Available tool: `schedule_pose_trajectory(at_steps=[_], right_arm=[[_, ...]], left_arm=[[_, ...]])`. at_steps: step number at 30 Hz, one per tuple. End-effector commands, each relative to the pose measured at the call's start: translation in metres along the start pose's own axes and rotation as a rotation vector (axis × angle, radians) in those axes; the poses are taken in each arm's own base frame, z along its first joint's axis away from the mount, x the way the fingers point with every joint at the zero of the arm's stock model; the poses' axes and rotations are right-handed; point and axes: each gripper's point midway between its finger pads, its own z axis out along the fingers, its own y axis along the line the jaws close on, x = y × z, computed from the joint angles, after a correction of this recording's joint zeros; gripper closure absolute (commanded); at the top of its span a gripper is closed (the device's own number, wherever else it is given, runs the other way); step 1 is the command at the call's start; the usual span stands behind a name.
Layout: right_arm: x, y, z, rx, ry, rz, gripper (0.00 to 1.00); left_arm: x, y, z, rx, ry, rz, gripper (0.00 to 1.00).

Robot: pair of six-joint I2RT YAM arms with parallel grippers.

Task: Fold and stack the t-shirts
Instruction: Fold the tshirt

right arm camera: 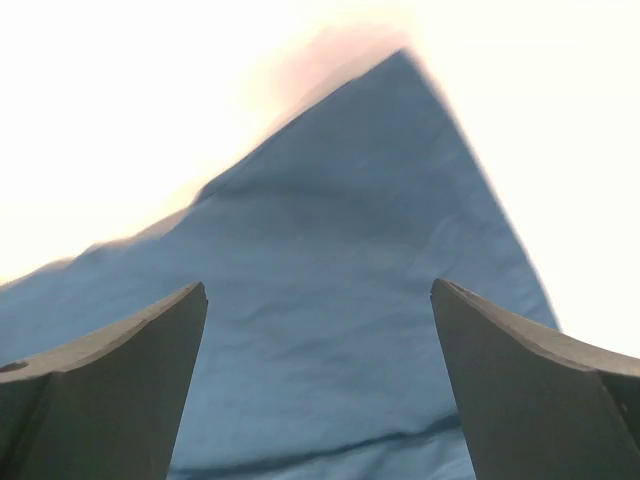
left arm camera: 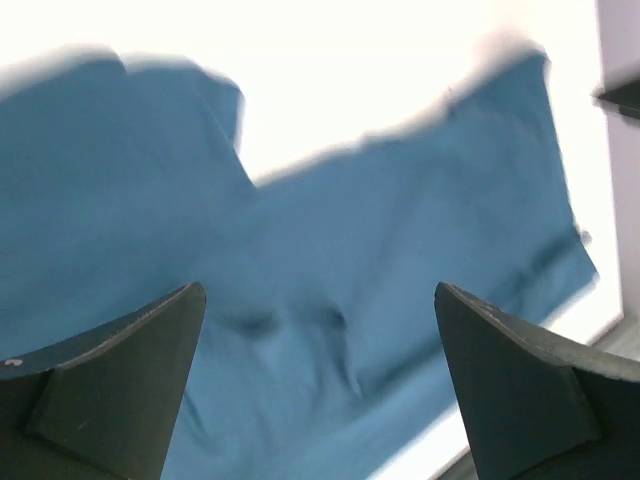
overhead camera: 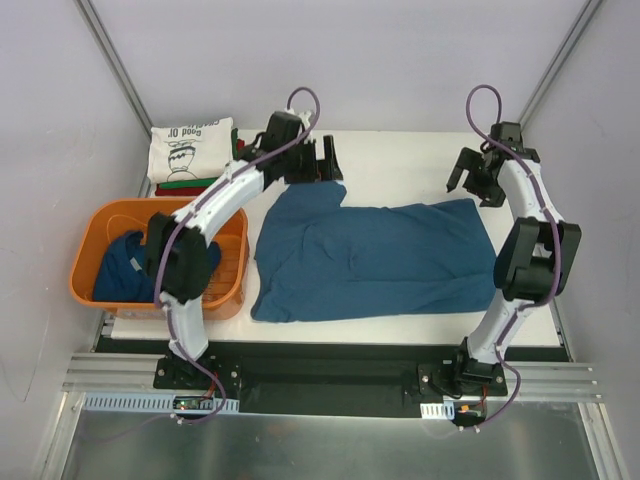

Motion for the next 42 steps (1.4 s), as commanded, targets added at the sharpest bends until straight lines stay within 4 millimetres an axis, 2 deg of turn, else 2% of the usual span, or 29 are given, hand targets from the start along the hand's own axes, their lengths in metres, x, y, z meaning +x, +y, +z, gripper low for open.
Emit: schedule_pose_trajectory(at_steps=[1, 2, 3, 4, 5, 6, 7, 8, 13, 17, 21, 25, 29, 32, 36, 38, 40, 42], right_arm=[[-0.016, -0.029, 0.016, 0.094, 0.035, -0.066, 0.01], [-0.023, -0.029, 0.017, 0.089, 0.025, -0.070, 0.01], [-0.022, -0.030, 0.025, 0.087, 0.041, -0.065, 0.01], [-0.022, -0.032, 0.028, 0.077, 0.048, -0.055, 0.01], [-0.023, -0.033, 0.029, 0.078, 0.047, -0.051, 0.01], [-0.024, -0.035, 0.032, 0.079, 0.041, -0.048, 0.01], [-0.023, -0.030, 0.033, 0.042, 0.047, -0.048, 0.01], [-0.024, -0.030, 0.034, 0.039, 0.043, -0.047, 0.01], [-0.020, -0.035, 0.041, 0.054, 0.056, -0.054, 0.01], [-0.014, -0.037, 0.045, 0.058, 0.074, -0.054, 0.01], [-0.009, -0.040, 0.049, 0.062, 0.084, -0.052, 0.01], [-0.006, -0.040, 0.051, 0.053, 0.091, -0.044, 0.03], [-0.004, -0.036, 0.051, 0.033, 0.089, -0.037, 0.03], [-0.001, -0.035, 0.051, 0.021, 0.091, -0.035, 0.03], [0.003, -0.033, 0.051, 0.000, 0.099, -0.032, 0.03], [0.002, -0.031, 0.050, -0.009, 0.093, -0.031, 0.03], [0.004, -0.030, 0.051, -0.018, 0.096, -0.029, 0.03], [0.005, -0.030, 0.052, -0.020, 0.099, -0.029, 0.03]], left_arm=[[-0.041, 0.050, 0.049, -0.087, 0.003, 0.070, 0.01], [-0.046, 0.064, 0.056, -0.111, 0.014, 0.064, 0.01], [-0.036, 0.084, 0.080, -0.134, 0.064, 0.051, 0.01], [-0.063, 0.078, 0.078, -0.125, 0.014, 0.072, 0.01], [-0.068, 0.086, 0.083, -0.143, 0.011, 0.063, 0.01], [-0.062, 0.103, 0.096, -0.171, 0.038, 0.052, 0.01], [-0.075, 0.103, 0.097, -0.179, 0.003, 0.083, 0.01], [-0.078, 0.112, 0.101, -0.212, -0.008, 0.089, 0.01], [-0.080, 0.144, 0.116, -0.334, -0.022, 0.125, 0.05], [-0.070, 0.150, 0.125, -0.335, 0.002, 0.105, 0.18], [-0.052, 0.159, 0.138, -0.339, 0.047, 0.086, 0.20], [-0.050, 0.160, 0.138, -0.377, 0.044, 0.071, 0.21], [-0.045, 0.154, 0.137, -0.424, 0.046, 0.083, 0.19], [-0.031, 0.148, 0.143, -0.451, 0.070, 0.088, 0.19], [-0.009, 0.166, 0.155, -0.501, 0.111, 0.011, 0.21], [-0.005, 0.171, 0.156, -0.519, 0.117, -0.023, 0.28], [-0.010, 0.175, 0.154, -0.552, 0.089, -0.046, 0.31], [-0.013, 0.176, 0.153, -0.563, 0.073, -0.060, 0.38]])
